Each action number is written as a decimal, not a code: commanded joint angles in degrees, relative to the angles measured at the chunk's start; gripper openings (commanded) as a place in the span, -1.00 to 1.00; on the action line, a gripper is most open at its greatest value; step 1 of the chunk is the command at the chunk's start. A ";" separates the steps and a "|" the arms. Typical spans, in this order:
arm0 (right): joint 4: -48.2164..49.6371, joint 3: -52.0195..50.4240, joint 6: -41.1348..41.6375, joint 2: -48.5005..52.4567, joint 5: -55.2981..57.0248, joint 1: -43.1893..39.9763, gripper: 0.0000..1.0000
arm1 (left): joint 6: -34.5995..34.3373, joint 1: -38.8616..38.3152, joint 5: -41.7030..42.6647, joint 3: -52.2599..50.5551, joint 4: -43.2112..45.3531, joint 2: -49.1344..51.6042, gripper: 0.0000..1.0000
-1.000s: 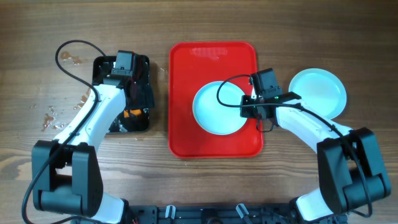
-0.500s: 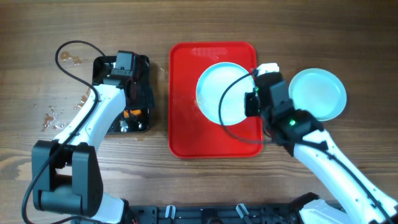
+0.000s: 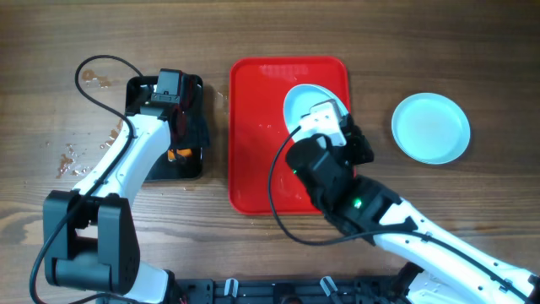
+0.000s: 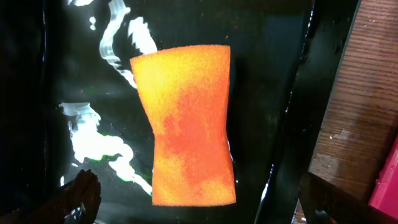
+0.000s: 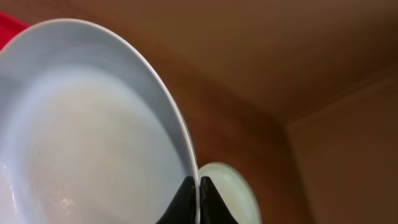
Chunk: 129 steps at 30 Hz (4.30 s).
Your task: Clean dirty plates on tray and stack at the side
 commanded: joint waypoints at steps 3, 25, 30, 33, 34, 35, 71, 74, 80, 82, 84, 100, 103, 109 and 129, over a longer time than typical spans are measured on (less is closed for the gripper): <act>4.79 0.13 -9.92 -0.79 14.27 4.13 -0.91 | -0.72 0.31 -0.70 -0.22 0.00 0.00 1.00; 16.02 0.13 -22.75 -0.79 19.52 7.43 -0.91 | -0.72 0.31 -0.70 -0.22 0.00 0.00 1.00; 16.06 0.13 -24.06 -0.79 19.32 7.43 -0.91 | -0.72 0.31 -0.70 -0.22 0.00 0.00 1.00; 16.11 0.13 -24.02 -0.79 19.32 7.43 -0.91 | -0.72 0.31 -0.70 -0.22 0.00 0.00 1.00; 16.09 0.13 -24.00 -0.79 19.32 7.43 -0.92 | -0.72 0.31 -0.72 -0.22 0.00 0.00 1.00; 16.11 0.13 -24.02 -0.79 19.32 7.43 -0.92 | -0.72 0.31 -0.70 -0.22 0.00 0.00 1.00; 15.23 0.13 -31.17 -0.63 17.40 7.43 -0.90 | -0.72 0.31 -0.70 -0.22 0.00 0.00 1.00; 15.21 0.13 -28.24 -0.63 17.33 7.43 -0.91 | -0.72 0.31 -0.70 -0.22 0.00 0.00 1.00; 14.43 -0.26 -23.39 -0.57 9.79 7.39 -0.91 | -0.72 0.31 -0.72 -0.22 0.00 0.00 1.00; 14.69 -0.44 -23.34 -0.57 10.03 7.50 -0.91 | -0.72 0.31 -0.70 -0.22 0.00 0.00 1.00; 18.08 -0.46 -23.32 -0.66 17.00 8.79 -0.91 | -0.72 0.31 -0.70 -0.22 0.00 0.00 1.00; 19.21 -0.39 -29.33 -1.22 17.51 9.73 -0.91 | -0.72 0.31 -0.70 -0.22 0.00 0.00 1.00; 19.23 -0.59 -29.18 -1.07 12.46 9.75 -0.91 | -0.72 0.31 -0.70 -0.22 0.00 0.00 1.00; 21.03 -0.94 -27.71 -0.90 12.31 8.94 -0.92 | -0.72 0.31 -0.72 -0.22 0.00 0.00 1.00; -1.66 -1.16 16.55 -2.40 -21.55 -15.23 -0.92 | -0.72 0.31 -0.72 -0.22 0.00 0.00 1.00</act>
